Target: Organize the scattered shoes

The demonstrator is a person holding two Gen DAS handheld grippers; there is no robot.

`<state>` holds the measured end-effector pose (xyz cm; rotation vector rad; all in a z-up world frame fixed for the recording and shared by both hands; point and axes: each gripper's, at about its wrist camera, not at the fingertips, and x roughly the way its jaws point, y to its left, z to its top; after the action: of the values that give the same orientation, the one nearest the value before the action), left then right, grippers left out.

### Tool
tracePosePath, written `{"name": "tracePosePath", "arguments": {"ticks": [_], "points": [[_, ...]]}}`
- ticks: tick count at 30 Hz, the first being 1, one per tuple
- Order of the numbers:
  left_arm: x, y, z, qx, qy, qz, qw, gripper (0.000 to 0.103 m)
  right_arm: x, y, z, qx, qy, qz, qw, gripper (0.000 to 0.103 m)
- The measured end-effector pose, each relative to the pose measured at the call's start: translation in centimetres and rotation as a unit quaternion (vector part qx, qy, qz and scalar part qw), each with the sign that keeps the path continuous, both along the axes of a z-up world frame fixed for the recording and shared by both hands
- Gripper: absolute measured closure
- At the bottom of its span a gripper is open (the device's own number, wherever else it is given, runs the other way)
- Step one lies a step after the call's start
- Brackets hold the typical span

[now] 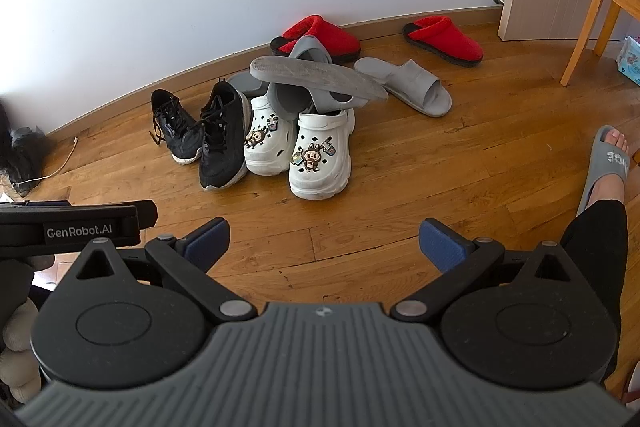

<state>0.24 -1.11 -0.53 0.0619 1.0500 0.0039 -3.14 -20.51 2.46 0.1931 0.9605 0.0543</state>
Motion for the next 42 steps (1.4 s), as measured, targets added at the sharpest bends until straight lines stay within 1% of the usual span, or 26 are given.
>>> {"name": "tracePosePath", "arguments": {"ticks": [15, 17, 42], "points": [[0.45, -0.27, -0.27, 0.002, -0.005, -0.003, 1.0, 0.001, -0.11, 0.35, 0.01, 0.0, 0.003, 0.003, 1.0, 0.001], [-0.05, -0.04, 0.04, 0.001, -0.005, -0.002, 1.0, 0.001, -0.13, 0.37, -0.02, 0.0, 0.004, 0.003, 1.0, 0.001], [-0.38, -0.18, 0.08, 0.001, -0.003, -0.003, 1.0, 0.001, 0.1, 0.42, -0.53, 0.003, 0.013, 0.005, 1.0, 0.001]]}}
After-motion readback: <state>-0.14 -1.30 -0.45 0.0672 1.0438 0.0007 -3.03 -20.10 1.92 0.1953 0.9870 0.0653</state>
